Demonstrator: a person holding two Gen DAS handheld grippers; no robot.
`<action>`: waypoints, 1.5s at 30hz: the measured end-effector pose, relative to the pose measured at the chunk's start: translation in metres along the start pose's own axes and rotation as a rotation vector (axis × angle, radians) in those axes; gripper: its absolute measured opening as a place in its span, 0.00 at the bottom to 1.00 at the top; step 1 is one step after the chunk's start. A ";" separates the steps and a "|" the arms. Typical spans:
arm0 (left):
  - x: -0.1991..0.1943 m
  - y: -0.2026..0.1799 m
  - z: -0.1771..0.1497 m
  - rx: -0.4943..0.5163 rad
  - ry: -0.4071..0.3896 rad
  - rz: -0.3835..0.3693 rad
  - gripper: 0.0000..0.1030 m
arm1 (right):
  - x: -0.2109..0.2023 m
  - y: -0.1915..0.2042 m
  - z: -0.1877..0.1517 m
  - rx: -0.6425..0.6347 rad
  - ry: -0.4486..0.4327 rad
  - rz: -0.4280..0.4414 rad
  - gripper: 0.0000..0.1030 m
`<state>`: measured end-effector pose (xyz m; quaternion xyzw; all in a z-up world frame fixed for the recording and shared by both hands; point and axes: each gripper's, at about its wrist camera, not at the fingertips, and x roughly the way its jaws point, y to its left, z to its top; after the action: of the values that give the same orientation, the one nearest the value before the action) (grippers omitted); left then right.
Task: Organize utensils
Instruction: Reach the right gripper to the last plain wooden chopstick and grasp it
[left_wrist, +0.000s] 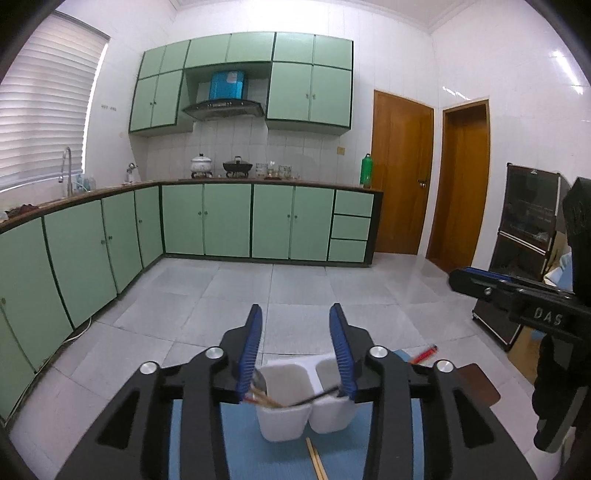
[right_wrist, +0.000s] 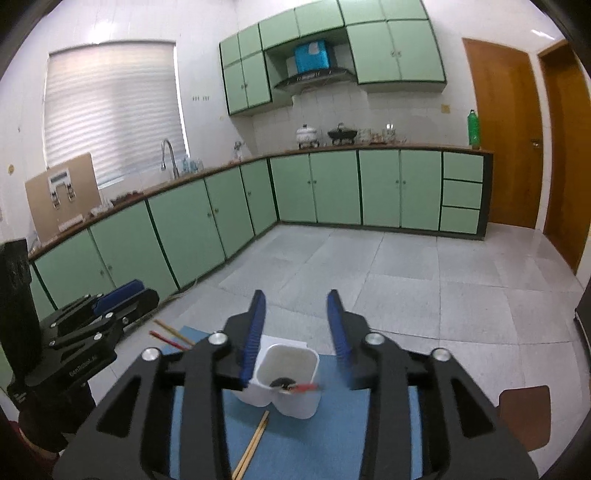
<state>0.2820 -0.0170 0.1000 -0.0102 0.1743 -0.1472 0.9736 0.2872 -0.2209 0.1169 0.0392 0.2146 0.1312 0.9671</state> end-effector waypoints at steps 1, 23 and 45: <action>-0.009 -0.001 -0.004 -0.002 -0.001 0.007 0.42 | -0.009 0.000 -0.005 -0.001 -0.007 -0.001 0.37; -0.040 -0.001 -0.202 -0.047 0.374 0.087 0.52 | -0.039 0.043 -0.219 0.038 0.219 -0.056 0.65; -0.042 0.015 -0.249 -0.096 0.523 0.113 0.53 | -0.018 0.078 -0.275 0.016 0.421 -0.024 0.65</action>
<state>0.1637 0.0172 -0.1211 -0.0081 0.4267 -0.0821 0.9006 0.1358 -0.1449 -0.1145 0.0160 0.4136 0.1234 0.9019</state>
